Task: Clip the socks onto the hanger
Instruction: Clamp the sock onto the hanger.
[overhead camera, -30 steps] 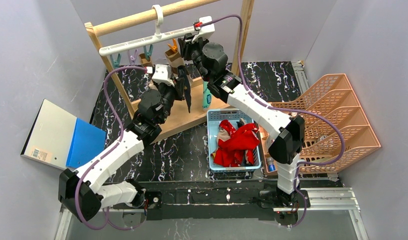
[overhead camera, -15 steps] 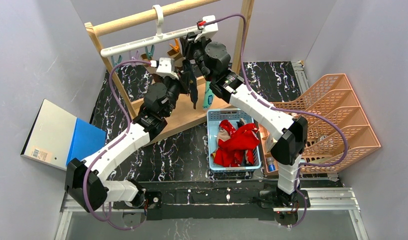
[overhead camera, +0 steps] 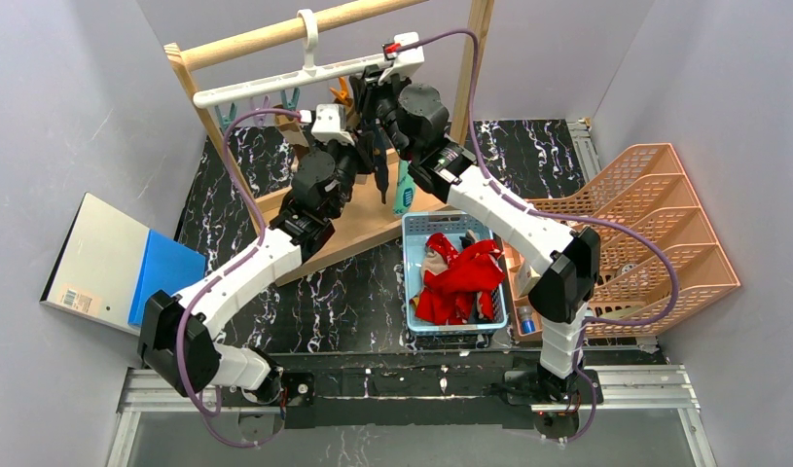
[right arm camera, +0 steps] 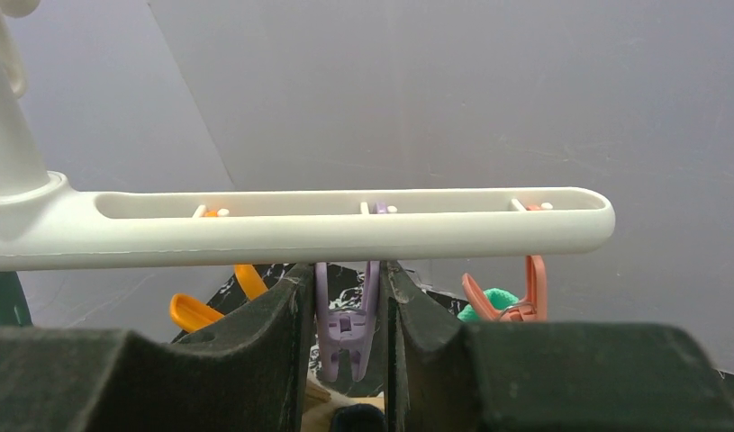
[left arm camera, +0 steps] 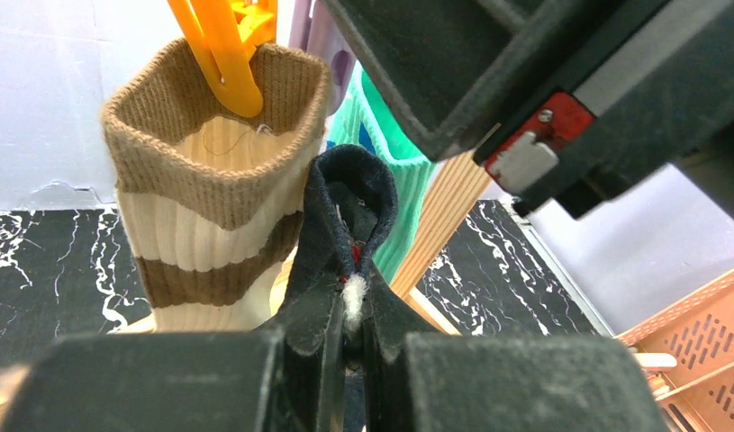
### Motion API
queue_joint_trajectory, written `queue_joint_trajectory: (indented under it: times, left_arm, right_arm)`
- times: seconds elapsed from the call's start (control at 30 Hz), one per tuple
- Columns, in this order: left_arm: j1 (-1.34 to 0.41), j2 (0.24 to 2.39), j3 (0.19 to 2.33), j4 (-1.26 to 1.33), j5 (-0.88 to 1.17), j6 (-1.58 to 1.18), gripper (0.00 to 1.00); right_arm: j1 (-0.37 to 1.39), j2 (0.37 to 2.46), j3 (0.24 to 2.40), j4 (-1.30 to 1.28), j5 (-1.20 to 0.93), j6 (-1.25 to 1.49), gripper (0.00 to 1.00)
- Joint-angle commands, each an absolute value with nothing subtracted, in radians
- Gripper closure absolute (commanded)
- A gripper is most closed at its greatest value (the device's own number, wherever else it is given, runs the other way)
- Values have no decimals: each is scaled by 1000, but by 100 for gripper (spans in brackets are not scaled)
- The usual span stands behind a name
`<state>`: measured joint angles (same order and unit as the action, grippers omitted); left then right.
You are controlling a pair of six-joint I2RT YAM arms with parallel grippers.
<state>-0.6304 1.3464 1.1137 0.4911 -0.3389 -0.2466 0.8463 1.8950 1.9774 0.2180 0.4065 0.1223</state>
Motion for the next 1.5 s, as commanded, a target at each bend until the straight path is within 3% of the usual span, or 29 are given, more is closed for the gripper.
queue_joint_trajectory:
  times: [0.0, 0.63, 1.47]
  left_arm:
    - [-626, 1349, 1168, 533, -388, -246, 100]
    - [-639, 1228, 1065, 531, -154, -382, 100]
    - [-645, 1368, 1188, 473, -375, -294, 100]
  right_arm:
    - [844, 1823, 1967, 257, 427, 117, 99]
    - [845, 1830, 1978, 276, 403, 131, 99]
    - [845, 1814, 1971, 256, 389, 137, 99]
